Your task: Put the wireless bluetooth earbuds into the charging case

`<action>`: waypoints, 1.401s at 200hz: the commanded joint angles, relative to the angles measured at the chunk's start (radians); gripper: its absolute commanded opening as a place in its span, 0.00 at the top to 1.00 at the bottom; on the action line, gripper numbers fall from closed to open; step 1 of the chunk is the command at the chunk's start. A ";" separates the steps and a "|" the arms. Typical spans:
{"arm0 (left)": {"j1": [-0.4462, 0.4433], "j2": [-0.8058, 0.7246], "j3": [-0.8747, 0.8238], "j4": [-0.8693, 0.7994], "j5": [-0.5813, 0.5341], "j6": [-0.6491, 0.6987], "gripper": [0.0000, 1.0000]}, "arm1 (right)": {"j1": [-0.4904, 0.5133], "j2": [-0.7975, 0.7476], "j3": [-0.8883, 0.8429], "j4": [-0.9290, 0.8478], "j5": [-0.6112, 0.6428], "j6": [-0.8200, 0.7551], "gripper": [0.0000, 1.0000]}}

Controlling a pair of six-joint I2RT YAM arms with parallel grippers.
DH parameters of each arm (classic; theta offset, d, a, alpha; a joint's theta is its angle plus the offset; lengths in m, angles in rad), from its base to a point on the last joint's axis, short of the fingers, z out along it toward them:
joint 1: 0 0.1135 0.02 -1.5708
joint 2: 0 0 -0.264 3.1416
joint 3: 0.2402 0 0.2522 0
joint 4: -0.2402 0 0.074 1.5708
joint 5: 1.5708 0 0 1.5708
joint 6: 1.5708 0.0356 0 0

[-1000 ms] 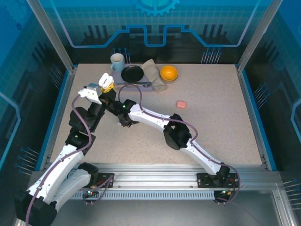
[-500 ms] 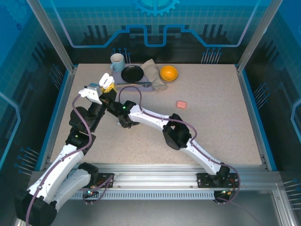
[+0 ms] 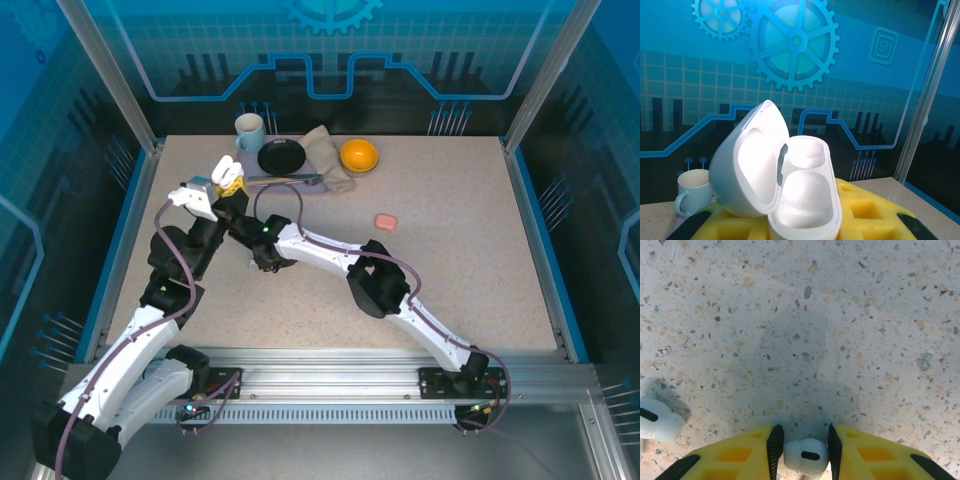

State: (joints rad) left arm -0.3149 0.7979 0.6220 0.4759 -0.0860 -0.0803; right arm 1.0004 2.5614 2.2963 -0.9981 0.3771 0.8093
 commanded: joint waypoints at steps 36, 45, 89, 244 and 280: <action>0.010 0.000 0.026 0.012 0.025 -0.016 1.00 | -0.016 -0.015 -0.090 -0.020 0.000 0.020 0.65; 0.010 0.001 0.028 0.011 0.025 -0.016 1.00 | -0.016 -0.018 -0.093 -0.019 -0.002 0.019 0.65; 0.010 0.009 0.033 0.009 0.031 -0.017 1.00 | -0.013 -0.025 -0.102 -0.014 -0.009 0.024 0.66; 0.010 0.024 0.047 0.006 0.047 -0.030 1.00 | -0.003 -0.098 -0.228 0.049 -0.004 0.053 0.76; 0.010 0.024 0.048 0.001 0.049 -0.035 1.00 | -0.004 -0.144 -0.271 0.067 0.016 0.058 0.81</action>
State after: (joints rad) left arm -0.3149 0.8223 0.6277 0.4679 -0.0551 -0.0982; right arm 1.0004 2.4413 2.0766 -0.8616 0.3782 0.8562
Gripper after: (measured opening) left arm 0.239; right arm 0.201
